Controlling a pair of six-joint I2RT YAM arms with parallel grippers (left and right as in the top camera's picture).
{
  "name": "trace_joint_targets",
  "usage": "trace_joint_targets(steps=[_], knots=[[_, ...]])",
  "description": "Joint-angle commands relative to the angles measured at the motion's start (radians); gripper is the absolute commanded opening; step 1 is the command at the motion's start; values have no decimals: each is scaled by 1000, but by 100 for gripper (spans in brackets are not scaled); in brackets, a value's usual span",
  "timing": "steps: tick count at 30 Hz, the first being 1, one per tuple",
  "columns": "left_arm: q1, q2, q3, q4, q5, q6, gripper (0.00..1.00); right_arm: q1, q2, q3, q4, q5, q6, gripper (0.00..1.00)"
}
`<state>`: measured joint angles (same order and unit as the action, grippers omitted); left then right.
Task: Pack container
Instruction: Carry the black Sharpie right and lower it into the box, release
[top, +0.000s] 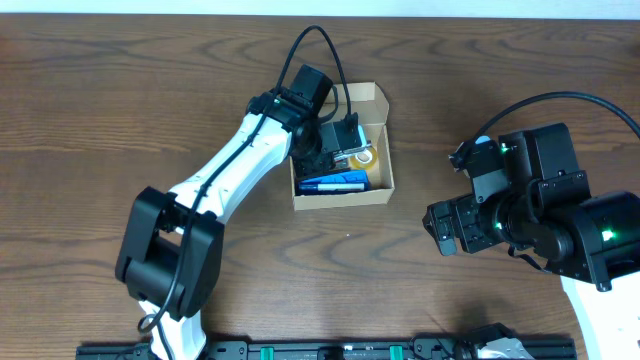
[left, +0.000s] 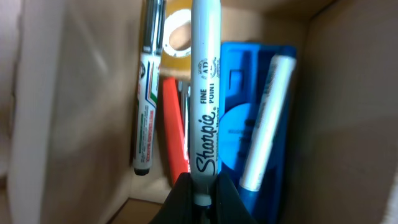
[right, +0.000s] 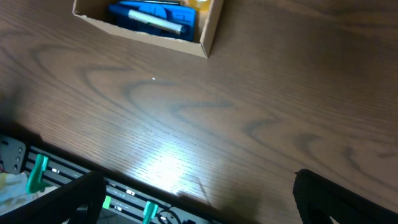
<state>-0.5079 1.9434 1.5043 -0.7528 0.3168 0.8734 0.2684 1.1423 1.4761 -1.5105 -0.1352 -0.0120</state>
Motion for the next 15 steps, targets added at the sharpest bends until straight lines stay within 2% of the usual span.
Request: trace_joint_targets(steps=[1, 15], knots=[[-8, 37, 16, -7, -29, 22, 6, -7, -5, 0, -2, -3, -4, 99], [-30, 84, 16, -8, -37, 40, 6, -7, -5, 0, -2, -3, -4, 99]])
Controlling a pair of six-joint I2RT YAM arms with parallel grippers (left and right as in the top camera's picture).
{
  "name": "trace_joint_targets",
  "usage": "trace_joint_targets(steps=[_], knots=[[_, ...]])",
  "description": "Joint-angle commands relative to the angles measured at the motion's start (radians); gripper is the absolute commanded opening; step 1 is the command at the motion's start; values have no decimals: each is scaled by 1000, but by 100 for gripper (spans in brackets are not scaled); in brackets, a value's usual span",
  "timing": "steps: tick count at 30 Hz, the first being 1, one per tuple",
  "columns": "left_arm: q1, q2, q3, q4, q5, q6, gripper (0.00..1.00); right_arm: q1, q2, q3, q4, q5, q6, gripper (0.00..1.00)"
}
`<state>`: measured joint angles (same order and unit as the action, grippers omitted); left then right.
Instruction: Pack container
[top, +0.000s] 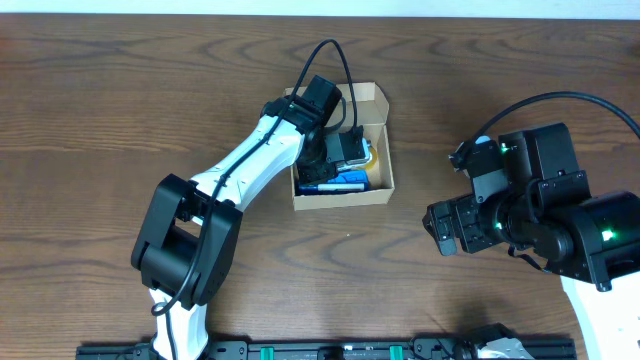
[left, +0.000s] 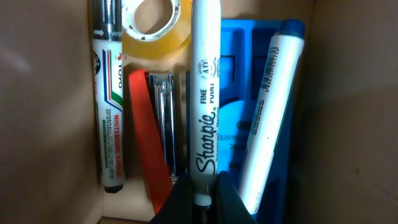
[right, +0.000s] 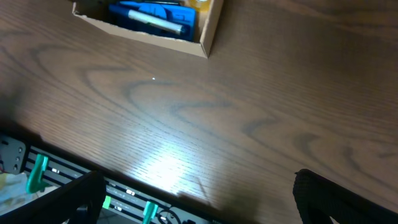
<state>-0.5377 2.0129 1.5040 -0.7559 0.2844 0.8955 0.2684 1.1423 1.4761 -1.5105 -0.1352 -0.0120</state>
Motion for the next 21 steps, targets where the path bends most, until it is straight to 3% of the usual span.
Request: trace_joint_targets(steps=[1, 3, 4, 13, 15, 21], knots=[[0, 14, 16, -5, -5, 17, 9, -7, -5, 0, -2, -3, -4, 99], [0, 12, 18, -5, -4, 4, 33, -7, -5, 0, -2, -3, -4, 99], [0, 9, 19, -4, -4, -12, 38, -7, -5, 0, -2, -3, -4, 99], [0, -143, 98, -5, 0, -194, 50, -7, -5, 0, -2, -3, -4, 99], [1, -203, 106, -7, 0, -245, 48, -7, -5, 0, -2, -3, -4, 99], [15, -377, 107, -28, -5, -298, 23, -7, -5, 0, -2, -3, -4, 99]])
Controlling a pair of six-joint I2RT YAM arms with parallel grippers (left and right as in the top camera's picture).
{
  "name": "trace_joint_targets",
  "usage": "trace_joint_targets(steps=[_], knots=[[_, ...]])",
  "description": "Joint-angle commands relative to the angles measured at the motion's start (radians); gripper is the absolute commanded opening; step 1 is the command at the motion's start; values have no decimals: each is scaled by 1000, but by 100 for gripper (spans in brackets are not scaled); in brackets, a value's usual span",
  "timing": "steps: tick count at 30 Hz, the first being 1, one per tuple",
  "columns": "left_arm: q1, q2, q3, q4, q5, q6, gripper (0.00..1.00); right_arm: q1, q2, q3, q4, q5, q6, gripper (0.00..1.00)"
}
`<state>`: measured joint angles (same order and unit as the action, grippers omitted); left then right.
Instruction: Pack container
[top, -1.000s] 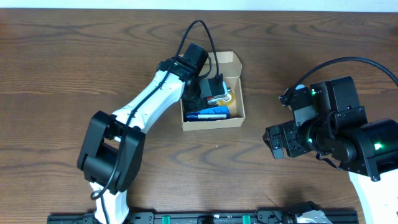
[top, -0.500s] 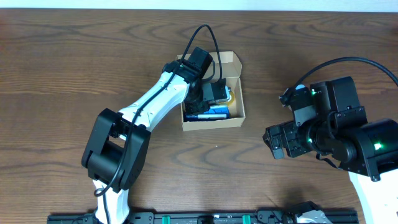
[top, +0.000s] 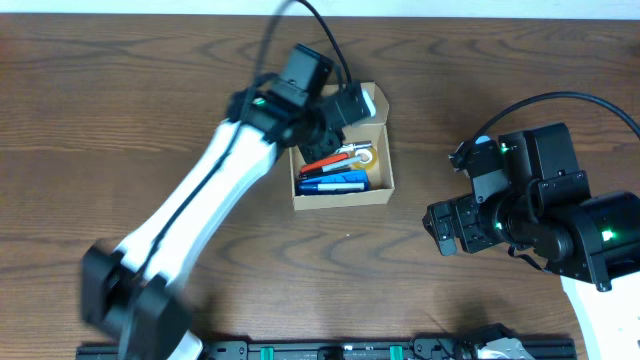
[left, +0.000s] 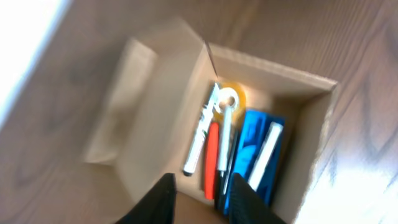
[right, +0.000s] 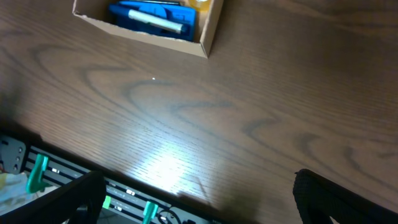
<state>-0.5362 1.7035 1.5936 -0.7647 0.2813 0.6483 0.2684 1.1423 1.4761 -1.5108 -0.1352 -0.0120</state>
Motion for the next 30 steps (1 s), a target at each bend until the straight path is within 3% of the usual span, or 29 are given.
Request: trace_joint_targets(steps=[1, 5, 15, 30], knots=[[21, -88, 18, -30, -2, -51, 20, -7, -5, 0, -1, -3, -4, 99], [67, -148, 18, -77, 0, -109, 6, -7, -5, 0, -1, -3, -4, 99], [238, -179, 16, -119, 124, -232, 6, -7, -5, 0, -1, -3, -4, 99], [381, -148, 16, -122, 127, -369, 6, -7, -5, 0, 21, -3, -4, 99]])
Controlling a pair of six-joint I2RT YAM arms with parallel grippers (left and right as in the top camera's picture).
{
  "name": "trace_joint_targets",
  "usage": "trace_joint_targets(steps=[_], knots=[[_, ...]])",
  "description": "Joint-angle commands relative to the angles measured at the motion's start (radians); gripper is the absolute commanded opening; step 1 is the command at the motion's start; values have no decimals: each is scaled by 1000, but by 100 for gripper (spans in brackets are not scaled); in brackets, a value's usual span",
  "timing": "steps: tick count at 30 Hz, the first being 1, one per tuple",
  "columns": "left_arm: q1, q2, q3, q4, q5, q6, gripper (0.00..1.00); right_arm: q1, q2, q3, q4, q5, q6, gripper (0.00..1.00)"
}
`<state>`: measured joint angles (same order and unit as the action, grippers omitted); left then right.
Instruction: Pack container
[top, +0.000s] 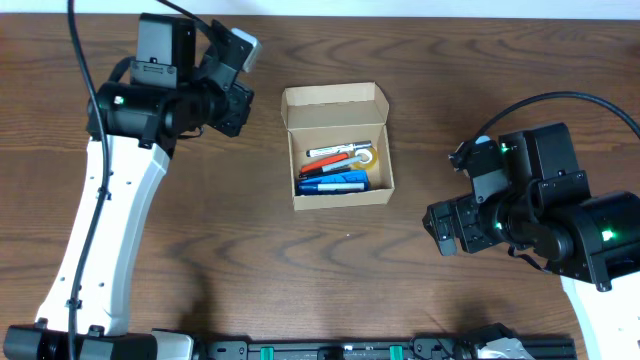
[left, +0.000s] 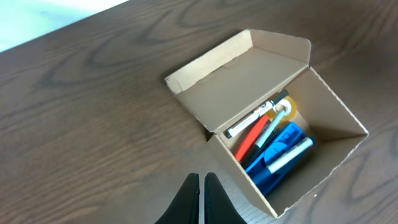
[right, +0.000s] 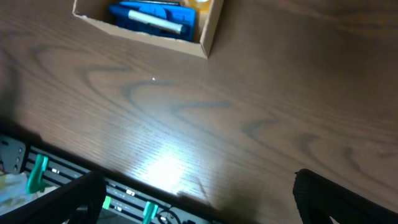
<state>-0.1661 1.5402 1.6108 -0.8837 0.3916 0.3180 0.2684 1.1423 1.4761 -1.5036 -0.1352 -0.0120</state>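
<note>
The open cardboard box (top: 340, 197) stands mid-table with its lid flap folded back. Inside lie a whiteboard marker (left: 255, 118), a red stapler (left: 251, 139), a grey Sharpie (left: 272, 126), a tape roll (left: 287, 110) and a blue case (left: 278, 163) with a white marker (left: 287, 156) on it. My left gripper (left: 201, 198) is shut on nothing, raised over bare table to the left of the box (left: 245, 78). It hangs at the upper left (top: 236, 106) in the overhead view. My right gripper (right: 199, 199) is open and empty, to the right of the box (right: 210, 34).
Dark wooden table (top: 480, 60) all round the box. A black rail with green clips (right: 37, 171) runs along the near edge. A black cable (top: 560, 100) loops above the right arm.
My left gripper was open just above the box. Now it is shut and empty, higher and off to the left of the box. The right arm has not moved.
My left gripper was shut on the Sharpie inside the box, then still held it lower among the other items. Then it stood open above the box with the Sharpie lying inside. Now it is shut and well to the left.
</note>
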Motion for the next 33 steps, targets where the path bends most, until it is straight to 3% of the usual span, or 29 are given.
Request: trace_joint_targets(steps=[1, 10, 15, 16, 17, 19, 22, 26, 33], knots=[[11, 27, -2, -3, 17, -39, 5, -7, -5, 0, 23, -3, -4, 99], [25, 179, -2, 4, 21, -99, 6, -7, -4, 0, 43, -27, 24, 99], [46, 272, -2, 49, 21, -158, 6, -7, 3, 0, 175, -71, 26, 99], [51, 287, -2, 62, 22, -173, 6, -7, 9, 0, 208, -71, 27, 95], [57, 304, -2, 79, 25, -188, 6, -7, 17, 0, 240, -71, 26, 81], [67, 332, -2, 113, 34, -212, 6, -7, 39, 0, 294, -70, 26, 46], [80, 367, -1, 162, 55, -244, 5, -7, 89, 0, 361, -13, 26, 22], [89, 401, 5, 208, 78, -274, 6, -7, 175, 0, 405, 74, 62, 1], [89, 467, 56, 257, 97, -323, 6, -33, 361, 0, 486, 146, 177, 1]])
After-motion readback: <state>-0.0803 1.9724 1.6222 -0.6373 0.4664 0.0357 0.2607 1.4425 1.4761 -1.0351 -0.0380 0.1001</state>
